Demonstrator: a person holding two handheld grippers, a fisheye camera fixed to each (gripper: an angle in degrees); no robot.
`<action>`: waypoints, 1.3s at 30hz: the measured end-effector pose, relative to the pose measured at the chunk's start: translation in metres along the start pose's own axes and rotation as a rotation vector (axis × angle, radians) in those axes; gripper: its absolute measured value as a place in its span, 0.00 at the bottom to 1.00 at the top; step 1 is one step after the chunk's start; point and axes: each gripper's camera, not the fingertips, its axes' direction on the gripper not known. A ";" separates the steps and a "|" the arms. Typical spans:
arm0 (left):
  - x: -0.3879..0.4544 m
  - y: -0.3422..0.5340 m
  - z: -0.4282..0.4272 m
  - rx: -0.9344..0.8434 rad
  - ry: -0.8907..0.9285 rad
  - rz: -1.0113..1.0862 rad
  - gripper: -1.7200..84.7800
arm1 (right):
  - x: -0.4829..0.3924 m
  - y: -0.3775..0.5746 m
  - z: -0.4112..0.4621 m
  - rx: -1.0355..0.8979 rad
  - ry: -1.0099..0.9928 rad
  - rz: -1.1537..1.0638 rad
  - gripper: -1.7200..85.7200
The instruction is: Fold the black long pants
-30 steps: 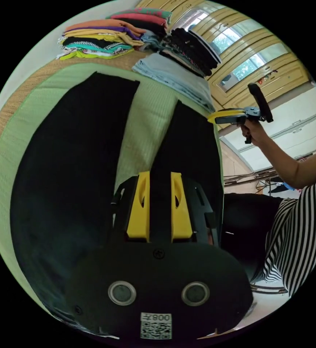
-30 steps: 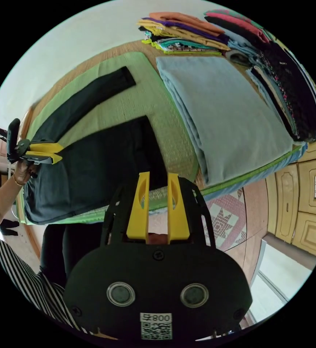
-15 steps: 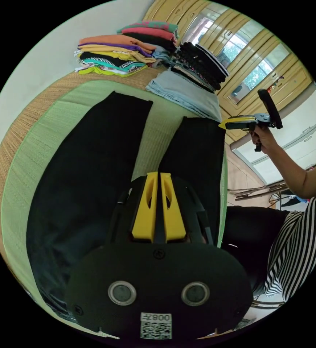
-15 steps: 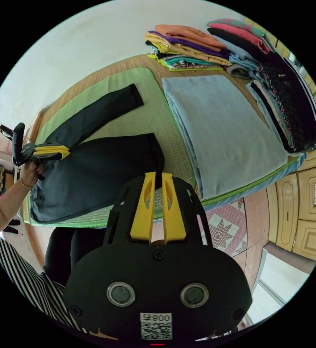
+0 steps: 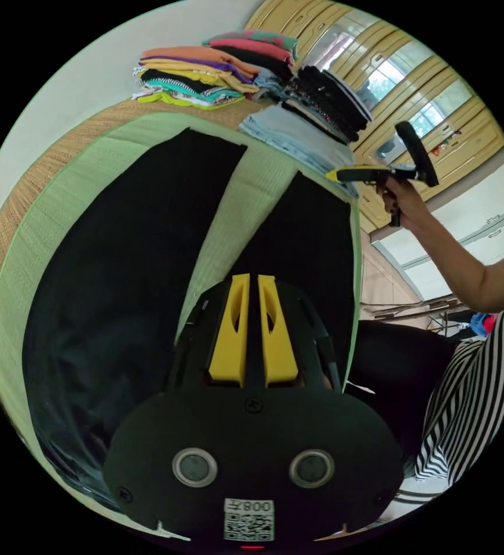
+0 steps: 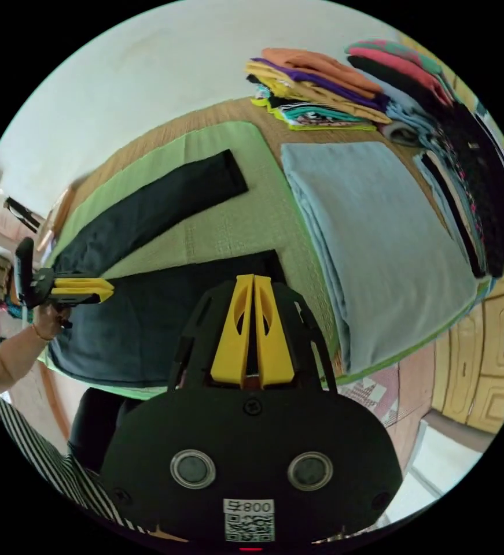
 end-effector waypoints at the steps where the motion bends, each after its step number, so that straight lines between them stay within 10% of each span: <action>1: -0.003 0.010 0.013 -0.041 -0.017 -0.020 0.04 | -0.013 -0.012 0.014 -0.054 0.062 -0.023 0.02; 39: -0.166 0.495 0.075 0.358 -0.153 -0.735 0.02 | -0.343 -0.305 -0.138 -0.021 -0.176 -0.425 0.02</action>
